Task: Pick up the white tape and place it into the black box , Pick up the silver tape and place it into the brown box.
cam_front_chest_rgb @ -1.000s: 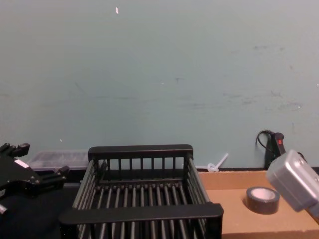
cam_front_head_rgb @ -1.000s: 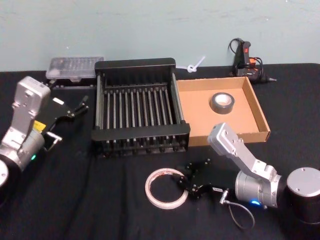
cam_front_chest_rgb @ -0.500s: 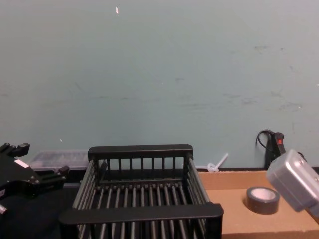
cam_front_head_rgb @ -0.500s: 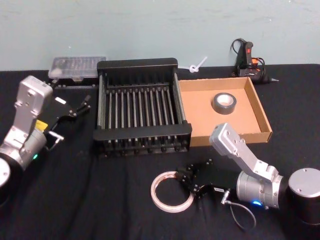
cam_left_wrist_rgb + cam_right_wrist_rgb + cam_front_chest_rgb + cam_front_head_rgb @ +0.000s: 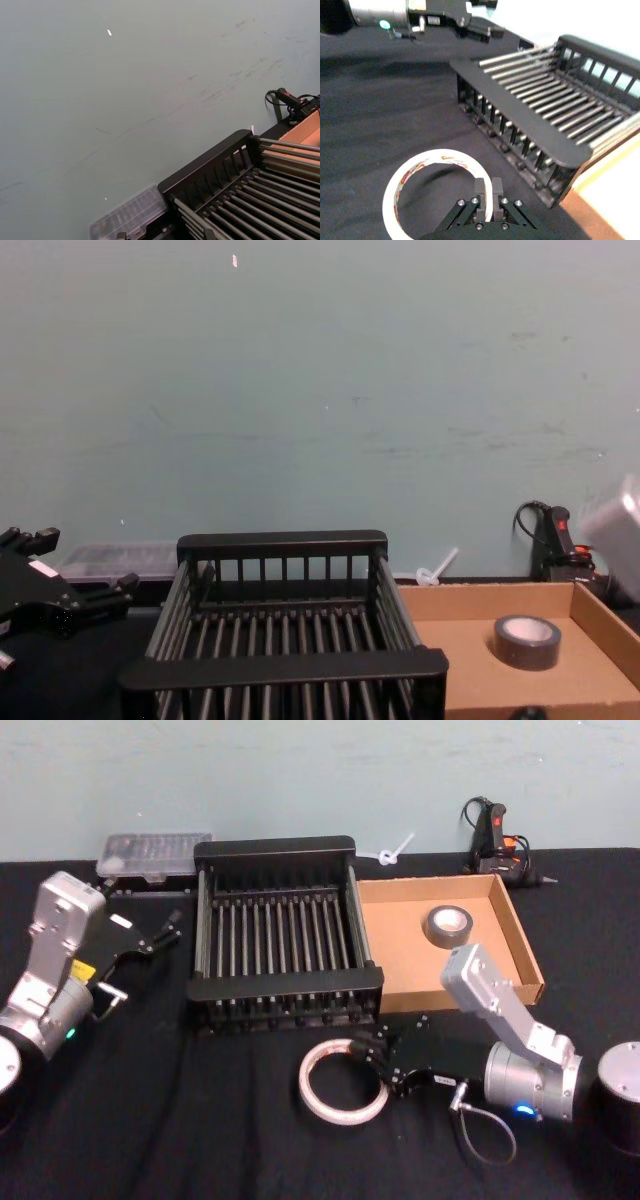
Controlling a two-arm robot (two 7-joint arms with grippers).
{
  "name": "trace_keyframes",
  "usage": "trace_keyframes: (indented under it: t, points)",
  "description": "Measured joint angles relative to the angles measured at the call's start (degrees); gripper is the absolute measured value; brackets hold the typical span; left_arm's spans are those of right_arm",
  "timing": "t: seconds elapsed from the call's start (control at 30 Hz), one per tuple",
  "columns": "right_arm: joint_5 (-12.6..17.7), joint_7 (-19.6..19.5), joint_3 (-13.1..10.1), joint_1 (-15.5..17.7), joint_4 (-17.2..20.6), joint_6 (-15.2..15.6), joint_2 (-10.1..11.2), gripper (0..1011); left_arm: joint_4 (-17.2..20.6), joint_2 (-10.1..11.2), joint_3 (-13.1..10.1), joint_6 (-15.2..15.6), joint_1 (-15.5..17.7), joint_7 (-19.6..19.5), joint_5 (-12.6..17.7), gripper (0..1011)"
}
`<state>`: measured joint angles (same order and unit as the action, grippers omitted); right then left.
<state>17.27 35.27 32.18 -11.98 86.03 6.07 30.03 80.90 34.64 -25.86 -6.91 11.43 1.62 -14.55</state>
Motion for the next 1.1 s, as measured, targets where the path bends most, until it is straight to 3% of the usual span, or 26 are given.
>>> trace_keyframes:
  t: [0.4,0.73,0.9,1.1]
  points:
    - [2.59,0.55,-2.33,-0.88,4.08,-3.01,2.20,90,0.00,0.00,0.00,0.00,0.00,0.00,0.00,1001]
    - [3.66,0.07,-4.27,-3.75,5.41,-4.81,2.84,90,0.00,0.00,0.00,0.00,0.00,0.00,0.00,1001]
    - [3.80,-0.44,-4.77,-6.50,4.25,-5.02,2.10,90,0.00,0.00,0.00,0.00,0.00,0.00,0.00,1001]
    - [3.57,-1.81,-4.89,-10.65,0.26,-4.32,-0.33,90,0.00,0.00,0.00,0.00,0.00,0.00,0.00,1001]
